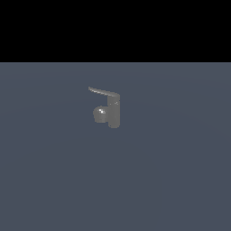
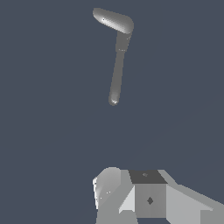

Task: Turn on the faucet by rotating a designated handle.

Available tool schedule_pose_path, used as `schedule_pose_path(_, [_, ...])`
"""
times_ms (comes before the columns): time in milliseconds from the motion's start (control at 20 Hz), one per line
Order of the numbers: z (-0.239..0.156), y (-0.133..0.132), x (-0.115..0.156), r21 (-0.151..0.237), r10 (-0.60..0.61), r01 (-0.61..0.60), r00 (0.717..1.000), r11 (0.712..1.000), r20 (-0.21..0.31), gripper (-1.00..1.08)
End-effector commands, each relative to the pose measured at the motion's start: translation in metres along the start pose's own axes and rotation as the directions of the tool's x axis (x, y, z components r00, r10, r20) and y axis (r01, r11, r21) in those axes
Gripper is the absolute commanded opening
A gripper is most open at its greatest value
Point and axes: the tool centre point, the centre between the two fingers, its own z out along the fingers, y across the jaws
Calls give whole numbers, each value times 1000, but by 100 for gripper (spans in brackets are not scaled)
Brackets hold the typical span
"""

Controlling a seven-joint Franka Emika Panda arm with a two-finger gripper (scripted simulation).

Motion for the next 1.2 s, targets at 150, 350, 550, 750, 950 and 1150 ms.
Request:
schedule_pose_path(150, [0, 0, 1, 1, 2, -2, 1000, 1000, 0, -100])
schedule_pose_path(350, [0, -1, 7, 7, 22, -22, 1000, 1000, 0, -100])
schedule_pose_path(550, [0, -2, 17, 18, 58, -58, 998, 998, 0, -100])
schedule_pose_path(750, [1, -3, 32, 33, 112, -112, 994, 993, 2, -100])
schedule_pose_path(950, [2, -4, 53, 51, 185, -185, 983, 981, 7, -100])
schedule_pose_path(1150, [7, -6, 79, 71, 276, -277, 961, 958, 17, -100])
